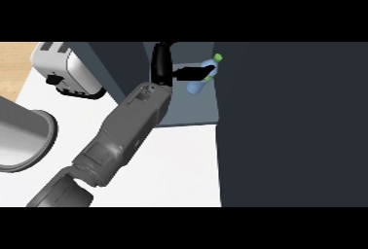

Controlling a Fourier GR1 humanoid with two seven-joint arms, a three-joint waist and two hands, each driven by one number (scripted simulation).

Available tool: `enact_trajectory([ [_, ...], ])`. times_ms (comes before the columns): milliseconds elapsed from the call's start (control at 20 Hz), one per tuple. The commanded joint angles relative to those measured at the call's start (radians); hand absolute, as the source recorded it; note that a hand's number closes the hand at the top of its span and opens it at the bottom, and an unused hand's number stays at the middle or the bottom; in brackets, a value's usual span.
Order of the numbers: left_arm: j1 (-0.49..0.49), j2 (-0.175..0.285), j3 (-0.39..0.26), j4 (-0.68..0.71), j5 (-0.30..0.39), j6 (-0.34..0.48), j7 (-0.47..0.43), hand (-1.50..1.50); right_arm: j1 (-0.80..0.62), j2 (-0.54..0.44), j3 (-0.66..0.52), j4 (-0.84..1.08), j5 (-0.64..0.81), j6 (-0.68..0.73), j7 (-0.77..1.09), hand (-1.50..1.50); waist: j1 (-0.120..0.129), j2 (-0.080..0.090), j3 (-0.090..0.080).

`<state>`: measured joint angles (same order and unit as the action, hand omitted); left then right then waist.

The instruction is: Pick up the bottled water, place it into the cabinet and close the cabinet

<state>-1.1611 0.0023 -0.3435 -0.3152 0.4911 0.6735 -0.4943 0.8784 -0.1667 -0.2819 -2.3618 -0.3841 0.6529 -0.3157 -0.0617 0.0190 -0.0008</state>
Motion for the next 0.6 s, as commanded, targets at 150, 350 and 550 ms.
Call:
enact_trajectory([
  [150,-0.033,0.000,0.065,0.067,0.033,-0.058,-0.065,-1.50,0.034,0.035,0.044,-0.118,-0.025,-0.017,0.059,-1.50,-0.004,0.002,-0.001],
  [350,-0.072,0.001,0.091,0.047,0.039,-0.105,-0.101,-1.50,0.007,0.013,0.008,-0.106,-0.065,-0.028,0.060,-1.50,0.009,-0.001,-0.001],
  [550,0.015,-0.002,0.107,-0.053,0.099,-0.216,-0.151,-1.50,0.015,0.029,0.016,-0.079,-0.021,-0.008,0.035,-1.50,0.014,-0.012,-0.001],
])
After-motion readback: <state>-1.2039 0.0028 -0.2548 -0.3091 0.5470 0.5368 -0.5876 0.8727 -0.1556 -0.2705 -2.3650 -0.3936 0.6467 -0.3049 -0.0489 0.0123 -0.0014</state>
